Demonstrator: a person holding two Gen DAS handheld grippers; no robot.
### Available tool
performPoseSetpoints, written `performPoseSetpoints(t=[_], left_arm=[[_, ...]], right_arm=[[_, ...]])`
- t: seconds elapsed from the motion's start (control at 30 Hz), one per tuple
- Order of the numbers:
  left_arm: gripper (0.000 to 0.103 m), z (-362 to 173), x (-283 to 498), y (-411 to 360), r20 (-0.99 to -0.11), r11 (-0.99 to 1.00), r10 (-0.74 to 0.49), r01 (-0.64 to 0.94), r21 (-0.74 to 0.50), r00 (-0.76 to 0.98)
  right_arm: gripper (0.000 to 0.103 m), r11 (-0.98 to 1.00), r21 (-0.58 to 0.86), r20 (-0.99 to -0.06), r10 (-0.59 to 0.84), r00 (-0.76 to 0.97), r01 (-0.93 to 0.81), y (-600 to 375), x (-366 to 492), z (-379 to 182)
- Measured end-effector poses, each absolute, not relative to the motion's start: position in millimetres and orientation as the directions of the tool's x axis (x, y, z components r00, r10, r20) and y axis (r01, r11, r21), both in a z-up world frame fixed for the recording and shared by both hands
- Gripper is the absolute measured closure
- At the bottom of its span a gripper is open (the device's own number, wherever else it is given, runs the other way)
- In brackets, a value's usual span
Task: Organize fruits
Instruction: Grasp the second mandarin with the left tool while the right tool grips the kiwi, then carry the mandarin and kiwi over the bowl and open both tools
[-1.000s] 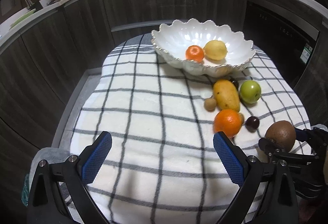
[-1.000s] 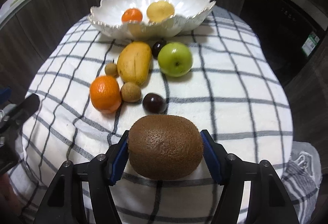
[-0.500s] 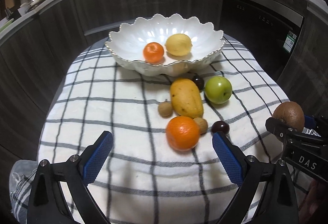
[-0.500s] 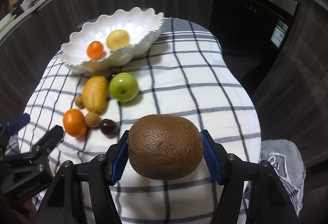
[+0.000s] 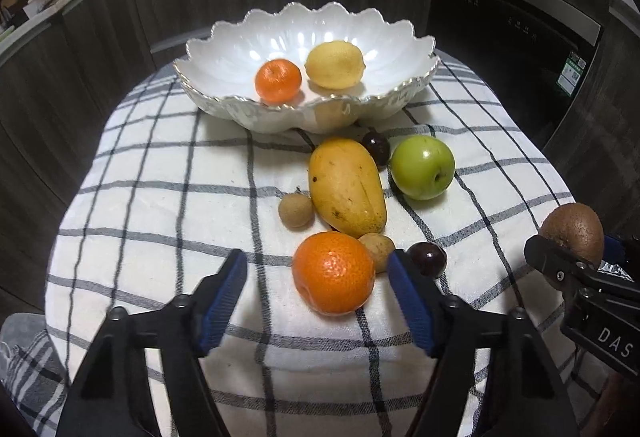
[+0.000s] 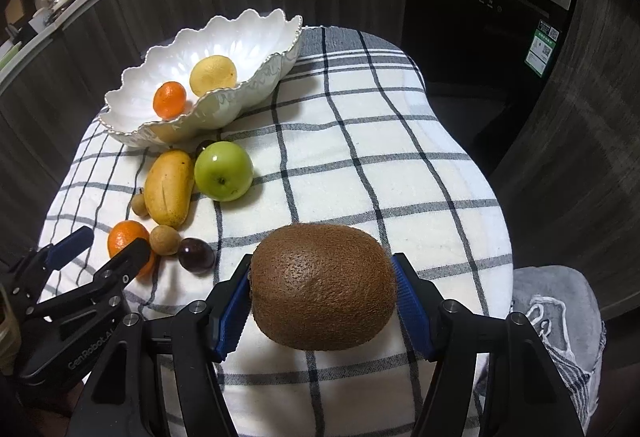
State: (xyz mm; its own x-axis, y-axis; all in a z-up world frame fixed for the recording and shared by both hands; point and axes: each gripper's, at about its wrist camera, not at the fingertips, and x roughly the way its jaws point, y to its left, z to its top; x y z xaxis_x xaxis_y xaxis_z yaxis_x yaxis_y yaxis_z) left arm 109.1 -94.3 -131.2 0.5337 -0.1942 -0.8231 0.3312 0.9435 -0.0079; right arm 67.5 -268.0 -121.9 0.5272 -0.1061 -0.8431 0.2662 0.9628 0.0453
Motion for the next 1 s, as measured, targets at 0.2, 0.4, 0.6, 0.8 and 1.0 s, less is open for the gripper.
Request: performPoseSetpoints(t=[0.2, 0.4, 0.6, 0.8, 1.0], left_arm=[[0.060, -133.0, 109.5, -97.7, -0.824, 0.934, -0.228, 0.355, -0.035, 0.519], [0.061, -132.0, 108.3, -96.6, -0.824, 0.932, -0.233, 0.362, -0.036, 0.516], [0.061, -122.6, 105.7, -92.5, -0.812, 0.933, -0.229, 0.358, -0.026, 0.538], [0.061, -112.6, 105.8, -85.4, -0.803, 0.936, -0.234, 0.350, -0.034, 0.548], [0.061, -99.6, 106.6, -78.8, -0.786, 0.943, -0.233, 0.331, -0.038, 0.572]], right_arm=[[0.036, 0.958, 0.046, -0.852, -0.110, 0.512, 0.282, -271.5, 68.0, -125.7], [0.036, 0.957, 0.044, -0.853, -0.114, 0.510, 0.287, -271.5, 67.1, -125.2], [0.036, 0.958, 0.038, -0.847, -0.119, 0.518, 0.283, -269.8, 66.4, -120.9], [0.036, 0.962, 0.029, -0.841, -0.124, 0.527, 0.273, -264.8, 66.4, -114.2], [0.036, 0.966, 0.018, -0.831, -0.129, 0.541, 0.257, -259.4, 68.2, -105.5]])
